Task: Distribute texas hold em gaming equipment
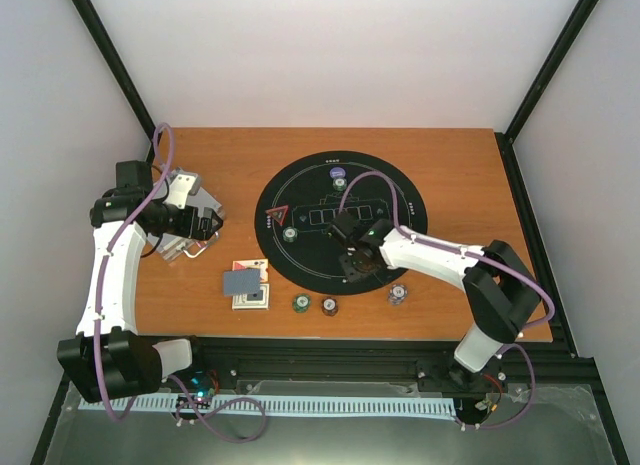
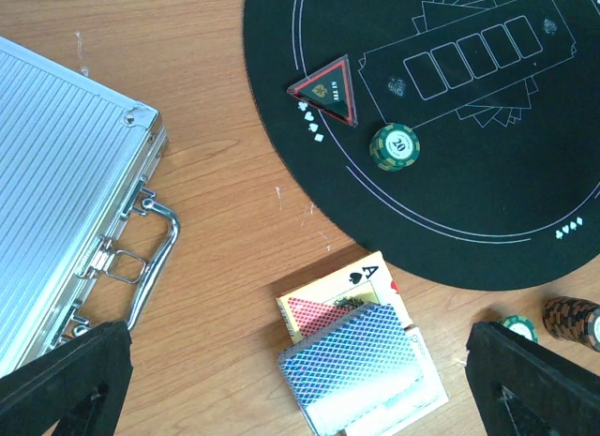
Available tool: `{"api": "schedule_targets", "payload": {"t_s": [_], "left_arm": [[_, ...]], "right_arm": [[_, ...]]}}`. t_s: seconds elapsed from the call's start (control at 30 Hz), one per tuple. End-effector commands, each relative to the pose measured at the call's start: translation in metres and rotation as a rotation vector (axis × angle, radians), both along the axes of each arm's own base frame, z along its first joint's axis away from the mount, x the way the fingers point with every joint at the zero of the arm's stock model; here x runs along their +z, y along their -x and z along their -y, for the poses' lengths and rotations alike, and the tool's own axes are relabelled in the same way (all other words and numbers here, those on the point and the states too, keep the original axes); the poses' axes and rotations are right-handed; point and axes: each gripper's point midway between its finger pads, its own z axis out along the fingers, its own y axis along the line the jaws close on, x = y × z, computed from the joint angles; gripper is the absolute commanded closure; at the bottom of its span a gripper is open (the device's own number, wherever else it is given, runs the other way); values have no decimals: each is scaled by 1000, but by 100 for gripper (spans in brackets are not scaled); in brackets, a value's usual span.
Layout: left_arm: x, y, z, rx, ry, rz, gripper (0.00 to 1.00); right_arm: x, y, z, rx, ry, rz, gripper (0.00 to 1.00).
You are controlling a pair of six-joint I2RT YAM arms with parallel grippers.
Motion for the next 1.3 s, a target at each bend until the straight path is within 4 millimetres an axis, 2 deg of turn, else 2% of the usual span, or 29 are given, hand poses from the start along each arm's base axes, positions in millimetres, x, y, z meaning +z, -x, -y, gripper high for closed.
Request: {"api": "schedule_targets", "payload": {"t_s": [0.0, 0.13, 0.6, 0.7, 0.8, 0.93, 1.03, 1.1, 1.2, 1.27], "left_arm": [[17, 1, 2, -13, 5, 39, 0], [17, 1, 2, -13, 8, 36, 0], [17, 1, 1, -20, -2, 37, 0], [17, 1, 1, -21, -2, 36, 0], [17, 1, 2, -24, 0, 37, 0], [17, 0, 2, -27, 2, 35, 0], [17, 0, 2, -27, 3, 35, 0], [18, -1, 2, -26, 4, 35, 0], [18, -2, 2, -25, 5, 36, 0], [18, -2, 2, -25, 7, 37, 0]], "right_arm": [[-1, -15, 14, -28, -10, 35, 86], [-15, -21, 25, -58, -2, 20, 86], [-48, -40, 39, -109, 21, -12, 83], [-53, -38, 39, -110, 26, -27, 72], [-53, -36, 41, -114, 35, -32, 53], [-37, -40, 42, -120, 32, -2, 43], [-11, -44, 37, -117, 7, 38, 37], [9, -43, 29, -98, -7, 72, 36], [30, -27, 6, -38, -31, 92, 35], [39, -9, -13, 11, -52, 91, 33]]}}
